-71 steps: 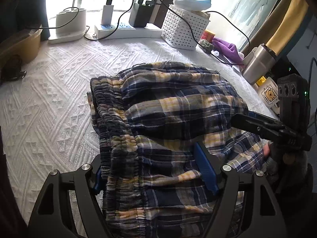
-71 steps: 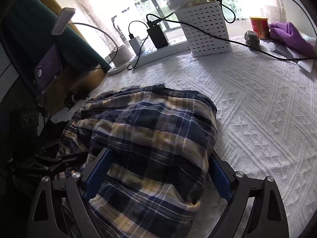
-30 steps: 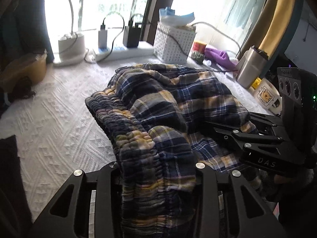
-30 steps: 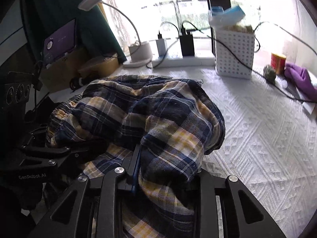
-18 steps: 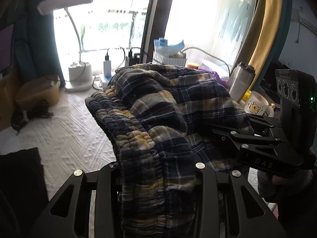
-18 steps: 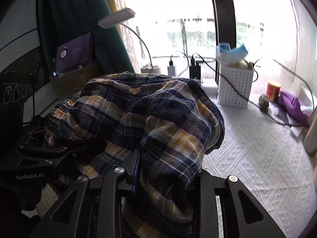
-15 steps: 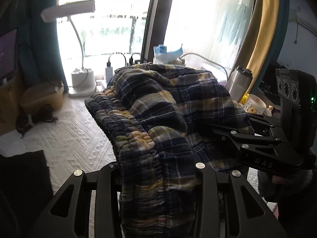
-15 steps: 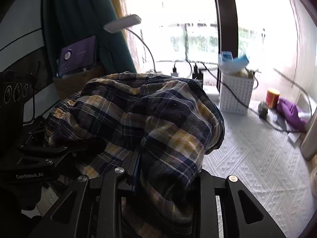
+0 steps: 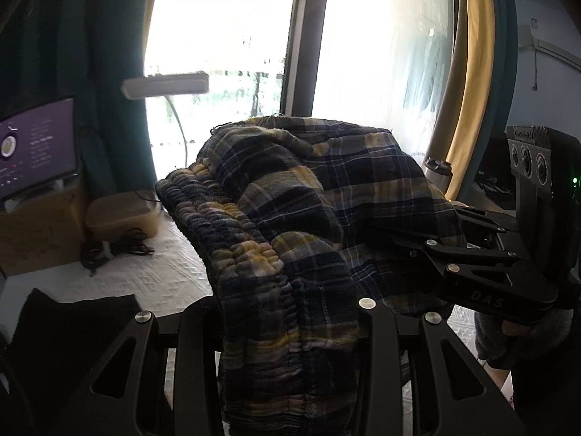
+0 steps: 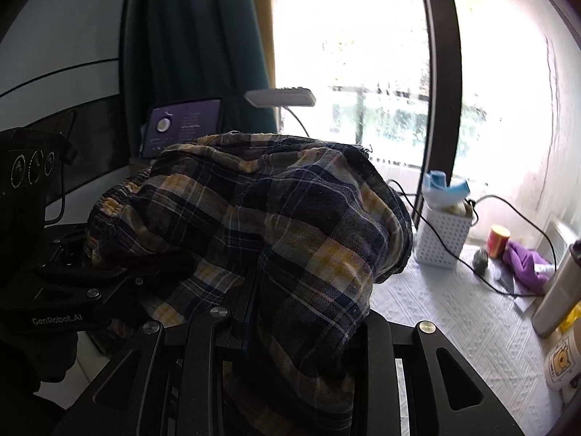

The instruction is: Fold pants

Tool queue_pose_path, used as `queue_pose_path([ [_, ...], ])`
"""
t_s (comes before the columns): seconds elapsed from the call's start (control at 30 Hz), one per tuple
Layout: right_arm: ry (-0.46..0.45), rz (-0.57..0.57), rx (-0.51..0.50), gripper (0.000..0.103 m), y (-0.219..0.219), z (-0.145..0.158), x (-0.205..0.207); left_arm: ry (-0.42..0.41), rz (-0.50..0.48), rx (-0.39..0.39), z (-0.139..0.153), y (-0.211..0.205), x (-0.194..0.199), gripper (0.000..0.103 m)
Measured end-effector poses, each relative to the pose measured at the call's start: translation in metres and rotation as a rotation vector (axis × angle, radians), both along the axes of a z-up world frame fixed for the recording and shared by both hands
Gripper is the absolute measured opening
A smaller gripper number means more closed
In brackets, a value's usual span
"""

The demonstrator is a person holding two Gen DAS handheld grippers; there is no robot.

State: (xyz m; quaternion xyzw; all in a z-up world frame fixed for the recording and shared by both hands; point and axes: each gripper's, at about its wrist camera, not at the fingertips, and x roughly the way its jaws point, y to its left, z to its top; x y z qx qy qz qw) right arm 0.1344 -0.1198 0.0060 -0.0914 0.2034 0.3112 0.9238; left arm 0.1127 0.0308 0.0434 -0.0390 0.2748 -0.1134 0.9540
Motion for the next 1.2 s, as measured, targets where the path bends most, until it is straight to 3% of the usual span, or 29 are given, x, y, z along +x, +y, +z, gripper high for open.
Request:
queue_pose_path([
  [0.47, -0.050, 0.094, 0.006, 0.030, 0.056, 0.021, -0.041, -0.044, 0.102, 0.010, 0.017, 0.043, -0.052, 0.035],
  [0.9, -0.039, 0.183, 0.002, 0.030, 0.114, 0.018, -0.068, -0.046, 0.190, 0.041, 0.016, 0.088, -0.092, 0.035],
  [1.2, -0.018, 0.227, 0.000, 0.030, 0.154, 0.009, -0.081, -0.023, 0.236, 0.015, 0.007, 0.124, -0.104, 0.035],
])
